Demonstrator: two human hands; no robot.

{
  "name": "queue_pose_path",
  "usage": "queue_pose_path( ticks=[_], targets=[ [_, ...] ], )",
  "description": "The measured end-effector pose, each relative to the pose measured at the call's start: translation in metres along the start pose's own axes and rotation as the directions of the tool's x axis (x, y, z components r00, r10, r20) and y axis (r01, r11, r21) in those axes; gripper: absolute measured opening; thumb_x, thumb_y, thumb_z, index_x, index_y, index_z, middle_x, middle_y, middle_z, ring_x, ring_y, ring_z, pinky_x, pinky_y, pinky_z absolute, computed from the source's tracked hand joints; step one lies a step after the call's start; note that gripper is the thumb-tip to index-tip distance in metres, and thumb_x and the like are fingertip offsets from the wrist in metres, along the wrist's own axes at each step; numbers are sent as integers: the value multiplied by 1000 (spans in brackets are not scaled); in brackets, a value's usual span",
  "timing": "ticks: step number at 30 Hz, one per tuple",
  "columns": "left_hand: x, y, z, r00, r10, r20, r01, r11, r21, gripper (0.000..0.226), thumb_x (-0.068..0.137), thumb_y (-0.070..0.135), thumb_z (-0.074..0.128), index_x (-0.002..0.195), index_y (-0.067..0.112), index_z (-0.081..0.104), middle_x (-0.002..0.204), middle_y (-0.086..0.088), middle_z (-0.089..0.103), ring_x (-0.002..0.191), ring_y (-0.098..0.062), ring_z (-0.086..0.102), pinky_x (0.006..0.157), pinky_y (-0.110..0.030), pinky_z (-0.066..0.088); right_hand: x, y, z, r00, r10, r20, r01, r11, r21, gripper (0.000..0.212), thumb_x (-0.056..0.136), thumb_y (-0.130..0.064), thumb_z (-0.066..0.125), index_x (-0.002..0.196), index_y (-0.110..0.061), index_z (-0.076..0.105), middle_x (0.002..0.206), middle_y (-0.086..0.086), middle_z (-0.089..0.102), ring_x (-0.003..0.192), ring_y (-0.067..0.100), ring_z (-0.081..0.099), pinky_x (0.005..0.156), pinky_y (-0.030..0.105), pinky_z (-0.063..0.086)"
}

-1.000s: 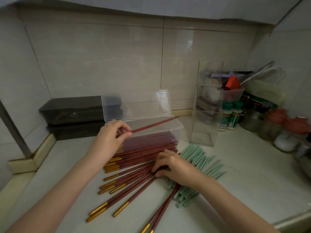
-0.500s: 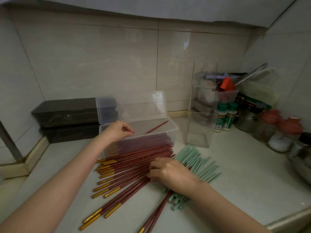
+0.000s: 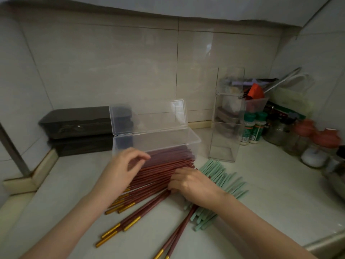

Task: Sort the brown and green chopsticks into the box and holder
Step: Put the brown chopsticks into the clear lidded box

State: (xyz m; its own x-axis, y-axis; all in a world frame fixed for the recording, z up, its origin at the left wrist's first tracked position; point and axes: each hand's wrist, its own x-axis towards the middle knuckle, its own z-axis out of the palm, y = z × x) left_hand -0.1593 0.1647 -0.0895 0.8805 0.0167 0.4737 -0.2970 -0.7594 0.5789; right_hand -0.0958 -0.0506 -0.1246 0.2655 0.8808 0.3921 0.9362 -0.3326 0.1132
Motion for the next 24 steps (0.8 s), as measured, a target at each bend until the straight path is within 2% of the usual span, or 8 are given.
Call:
queue_pose_path(
  ticks=[4, 9, 12, 15, 17, 21, 24],
  targets=[
    [-28, -23, 6, 996, -69, 54, 68, 998, 5, 23, 84, 12, 63, 89, 34, 68, 94, 15, 63, 91, 2, 57, 78, -8, 43, 0, 6, -8, 997, 61, -39, -60, 998, 29, 1, 78, -17, 66, 77, -17, 65, 73, -4, 65, 70, 18, 59, 64, 28, 47],
    [-37, -41, 14, 974, -101, 203, 96, 995, 33, 32, 78, 15, 70, 81, 46, 61, 93, 17, 59, 94, 4, 55, 78, -9, 43, -3, 19, -24, 982, 149, -120, -148, 989, 16, 9, 81, -23, 60, 79, -18, 67, 75, -6, 66, 71, 16, 60, 65, 26, 48],
    [-38, -40, 18, 977, -94, 191, 86, 995, 50, 32, 77, 17, 71, 80, 46, 59, 92, 19, 55, 96, 5, 53, 80, -11, 43, -10, 27, -34, 960, 241, -142, -237, 971, 45, 7, 78, -22, 63, 80, -17, 68, 76, -6, 67, 72, 14, 61, 66, 21, 42],
    [-37, -40, 19, 978, -102, 181, 97, 995, 35, 28, 77, 15, 71, 79, 41, 63, 89, 17, 56, 95, 4, 53, 76, -7, 42, -14, 33, -45, 921, 364, -140, -351, 930, 107, 5, 80, -17, 68, 85, -17, 69, 80, -5, 68, 76, 15, 63, 67, 29, 51],
    [-36, -40, 20, 978, -111, 175, 108, 994, 26, 30, 75, 12, 73, 75, 40, 62, 87, 13, 57, 92, 4, 54, 73, -5, 41, -7, 39, -54, 888, 445, -117, -429, 892, 139, 5, 84, -18, 67, 89, -19, 69, 85, -5, 68, 81, 15, 62, 70, 35, 51],
    [-36, -40, 23, 973, -182, 146, 185, 983, -6, 31, 73, 9, 75, 68, 37, 61, 80, 8, 59, 80, 3, 57, 65, -7, 43, 27, 52, -66, 846, 506, -166, -495, 862, 106, 8, 88, -20, 61, 92, -20, 68, 91, -4, 68, 87, 17, 60, 71, 32, 47],
    [-36, -37, 23, 965, -216, 148, 219, 976, -3, 25, 74, 9, 74, 74, 30, 62, 80, 7, 60, 75, -2, 58, 64, -11, 43, 57, 60, -60, 850, 518, -97, -515, 856, 54, 10, 88, -19, 62, 95, -17, 67, 96, 0, 68, 92, 19, 60, 72, 32, 44]
  ],
)
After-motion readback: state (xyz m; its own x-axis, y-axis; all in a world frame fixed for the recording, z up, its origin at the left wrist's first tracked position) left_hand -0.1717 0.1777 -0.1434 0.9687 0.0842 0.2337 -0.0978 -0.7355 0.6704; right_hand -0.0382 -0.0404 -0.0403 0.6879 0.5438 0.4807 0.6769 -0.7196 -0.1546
